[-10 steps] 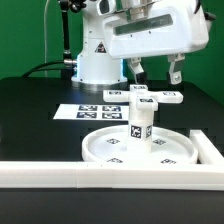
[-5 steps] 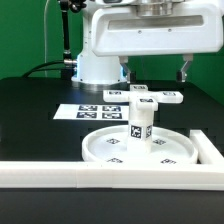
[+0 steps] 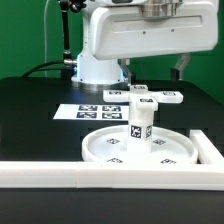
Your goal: Assemble round table
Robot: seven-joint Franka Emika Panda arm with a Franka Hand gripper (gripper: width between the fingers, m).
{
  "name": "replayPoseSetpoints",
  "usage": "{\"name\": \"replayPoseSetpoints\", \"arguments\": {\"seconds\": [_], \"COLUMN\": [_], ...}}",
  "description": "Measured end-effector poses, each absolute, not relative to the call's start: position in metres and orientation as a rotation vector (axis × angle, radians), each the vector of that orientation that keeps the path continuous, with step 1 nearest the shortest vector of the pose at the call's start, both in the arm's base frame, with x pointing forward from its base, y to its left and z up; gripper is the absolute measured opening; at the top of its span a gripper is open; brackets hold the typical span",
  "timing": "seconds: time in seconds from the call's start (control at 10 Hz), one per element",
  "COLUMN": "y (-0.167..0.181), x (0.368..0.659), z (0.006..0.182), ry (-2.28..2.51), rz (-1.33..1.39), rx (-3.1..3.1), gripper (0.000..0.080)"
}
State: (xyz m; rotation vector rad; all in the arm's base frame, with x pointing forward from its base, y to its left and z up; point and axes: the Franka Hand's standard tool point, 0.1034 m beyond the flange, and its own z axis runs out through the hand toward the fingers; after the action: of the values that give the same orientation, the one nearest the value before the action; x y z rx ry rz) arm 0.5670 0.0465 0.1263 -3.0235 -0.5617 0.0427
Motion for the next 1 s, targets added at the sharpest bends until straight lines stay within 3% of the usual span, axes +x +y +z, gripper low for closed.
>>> {"name": "replayPoseSetpoints", "arguments": {"seconds": [0.4, 1.0], "y": [0.039, 0.029], "x": [0.566, 0.563], "z": [0.122, 0.111], "ry": [-1.031, -0.979], "rz": [0.052, 0.082], "rx": [-2.922, -2.939], "gripper": [0.0649, 0.0649]}}
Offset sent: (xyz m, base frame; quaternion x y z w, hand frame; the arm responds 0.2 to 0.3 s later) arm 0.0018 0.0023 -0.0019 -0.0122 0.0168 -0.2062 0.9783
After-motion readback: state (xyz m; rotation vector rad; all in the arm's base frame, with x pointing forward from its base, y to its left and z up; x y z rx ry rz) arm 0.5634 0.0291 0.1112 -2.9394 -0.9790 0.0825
